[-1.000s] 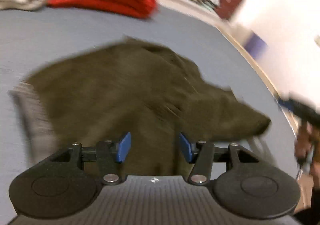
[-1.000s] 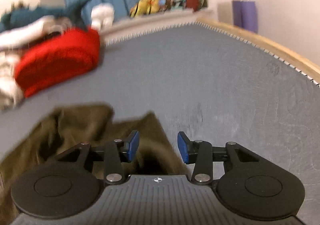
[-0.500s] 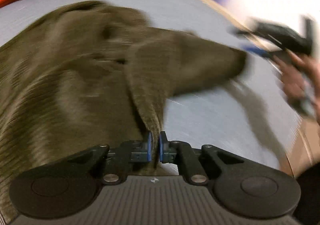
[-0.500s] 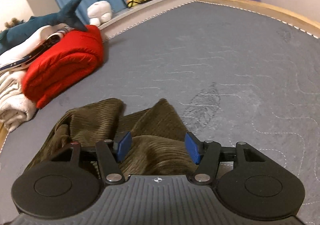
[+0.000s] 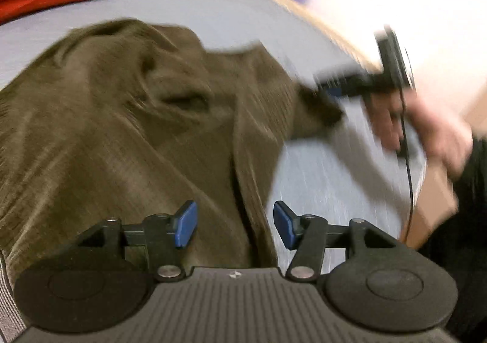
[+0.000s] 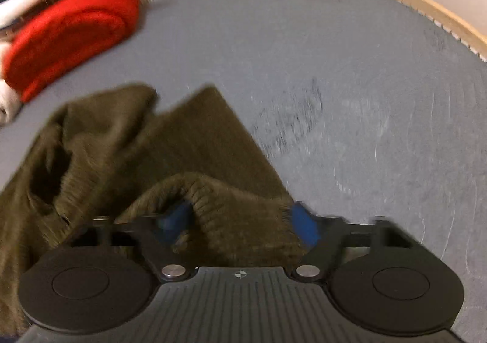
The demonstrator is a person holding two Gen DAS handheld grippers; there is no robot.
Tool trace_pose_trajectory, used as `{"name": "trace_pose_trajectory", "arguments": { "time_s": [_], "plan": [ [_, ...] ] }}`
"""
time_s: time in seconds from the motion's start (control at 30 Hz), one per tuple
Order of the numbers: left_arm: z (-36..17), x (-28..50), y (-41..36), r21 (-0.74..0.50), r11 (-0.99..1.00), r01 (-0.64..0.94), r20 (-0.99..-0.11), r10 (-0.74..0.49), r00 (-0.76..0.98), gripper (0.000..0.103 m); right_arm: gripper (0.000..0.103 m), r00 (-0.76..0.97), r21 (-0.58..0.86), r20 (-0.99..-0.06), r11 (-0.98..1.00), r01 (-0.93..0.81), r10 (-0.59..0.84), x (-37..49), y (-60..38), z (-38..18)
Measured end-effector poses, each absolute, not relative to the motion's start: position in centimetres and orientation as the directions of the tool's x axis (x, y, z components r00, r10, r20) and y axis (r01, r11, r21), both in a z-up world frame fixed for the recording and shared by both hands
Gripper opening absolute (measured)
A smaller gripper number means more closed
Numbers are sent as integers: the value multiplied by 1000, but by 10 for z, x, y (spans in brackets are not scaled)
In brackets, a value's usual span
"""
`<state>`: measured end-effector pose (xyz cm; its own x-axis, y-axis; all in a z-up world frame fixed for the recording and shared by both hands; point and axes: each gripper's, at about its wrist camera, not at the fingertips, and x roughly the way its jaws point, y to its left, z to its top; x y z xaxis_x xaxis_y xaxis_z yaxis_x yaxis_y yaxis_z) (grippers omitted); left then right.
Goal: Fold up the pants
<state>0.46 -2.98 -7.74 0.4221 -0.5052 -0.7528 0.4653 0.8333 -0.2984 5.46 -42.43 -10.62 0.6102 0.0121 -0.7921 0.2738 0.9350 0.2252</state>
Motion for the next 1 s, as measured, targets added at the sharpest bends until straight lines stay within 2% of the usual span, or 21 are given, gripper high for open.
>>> {"name": "trace_pose_trajectory", "arguments": {
  "time_s": [0.07,0.1,0.27,0.33,0.5,0.67,0.7,0.73,0.77,0.83,0.9,0.93,1.0],
  "plan": [
    [-73,10,-27,-316,855,412,-735,-495,463,60,28,597,219,-802,937,271,15,52,-423,-111],
    [-72,11,-27,-318,863,392,-727,-487,484,60,21,600,218,-800,941,257,21,50,-422,-110],
    [-81,29,-39,-373,866,333,-691,-499,523,60,15,631,212,-773,965,154,69,31,-418,-85],
    [-85,33,-49,-384,862,331,-691,-506,516,64,14,633,190,-768,979,71,103,19,-415,-73],
    [-107,47,-75,-392,868,305,-712,-496,497,69,10,571,131,-805,987,-90,159,-13,-415,-68],
    [-125,60,-91,-385,888,250,-734,-459,501,69,10,543,125,-825,988,-94,156,-34,-432,-80],
    [-128,62,-94,-400,881,253,-732,-474,490,66,10,554,140,-817,987,-76,159,-35,-438,-76],
    [-130,62,-97,-412,871,265,-731,-491,475,57,10,572,156,-805,986,-52,158,-37,-443,-71],
    [-130,60,-101,-430,856,289,-726,-517,453,21,12,598,175,-787,984,-21,152,-39,-450,-64],
    [-124,53,-111,-455,815,359,-709,-575,407,17,22,649,214,-747,977,29,144,-40,-461,-53],
    [-112,40,-124,-474,737,483,-681,-654,329,13,44,699,261,-702,963,73,137,-37,-470,-41],
    [-106,30,-131,-482,675,559,-670,-695,261,13,47,722,289,-679,953,96,133,-35,-474,-36],
    [-102,10,-143,-457,590,665,-699,-701,141,10,50,751,346,-646,930,128,137,-29,-480,-32]
  ]
}}
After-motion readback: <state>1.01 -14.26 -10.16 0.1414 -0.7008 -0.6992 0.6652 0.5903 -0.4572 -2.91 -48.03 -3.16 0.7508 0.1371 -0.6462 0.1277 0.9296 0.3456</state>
